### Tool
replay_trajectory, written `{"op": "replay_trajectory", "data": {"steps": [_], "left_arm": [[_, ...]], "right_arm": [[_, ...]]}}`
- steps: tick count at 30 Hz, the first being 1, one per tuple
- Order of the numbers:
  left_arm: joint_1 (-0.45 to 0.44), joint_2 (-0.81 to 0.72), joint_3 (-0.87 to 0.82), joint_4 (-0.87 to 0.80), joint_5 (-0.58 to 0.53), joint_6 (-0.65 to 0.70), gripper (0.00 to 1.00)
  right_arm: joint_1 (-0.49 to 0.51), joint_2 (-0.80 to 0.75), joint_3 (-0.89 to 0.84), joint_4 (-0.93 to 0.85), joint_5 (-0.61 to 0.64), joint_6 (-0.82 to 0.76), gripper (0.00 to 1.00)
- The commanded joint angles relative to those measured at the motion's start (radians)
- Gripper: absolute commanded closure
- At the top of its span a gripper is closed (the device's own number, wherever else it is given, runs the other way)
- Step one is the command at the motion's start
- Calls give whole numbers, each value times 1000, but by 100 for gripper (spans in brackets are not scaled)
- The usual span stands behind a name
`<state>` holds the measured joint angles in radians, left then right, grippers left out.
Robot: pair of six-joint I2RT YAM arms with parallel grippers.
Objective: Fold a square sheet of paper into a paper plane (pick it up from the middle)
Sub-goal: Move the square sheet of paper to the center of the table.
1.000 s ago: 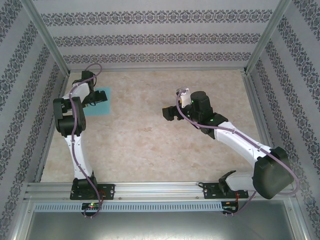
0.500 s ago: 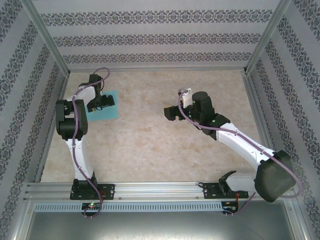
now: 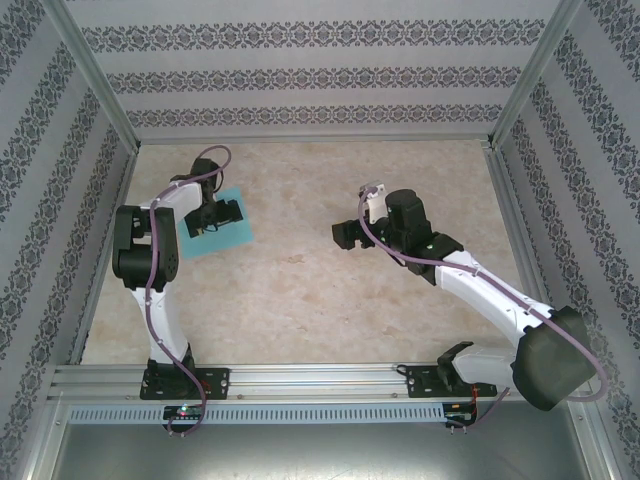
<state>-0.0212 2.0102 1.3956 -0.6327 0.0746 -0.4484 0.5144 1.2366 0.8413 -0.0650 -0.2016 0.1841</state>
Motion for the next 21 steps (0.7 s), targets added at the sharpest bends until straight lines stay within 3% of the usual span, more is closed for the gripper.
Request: {"op": "replay_trajectory", "data": {"steps": [1,8,14,21], "left_arm": [[-54,-17,-61,-41,29,-84,0],[-163,-55,-137,-19,-12,-148,0],[-293,-21,-149,-23,-39,-187,0],[-456,40,-117,-16,-39,-253,0]], "right_arm": [[-5,-29,-22,-9,-57,-5,2],[-34,-44,-41,-33,-80,-16,2],[-144,-99,-110,-60,-144,-26,2],[-190,-172,-161,-112,-171,-39,2]]}}
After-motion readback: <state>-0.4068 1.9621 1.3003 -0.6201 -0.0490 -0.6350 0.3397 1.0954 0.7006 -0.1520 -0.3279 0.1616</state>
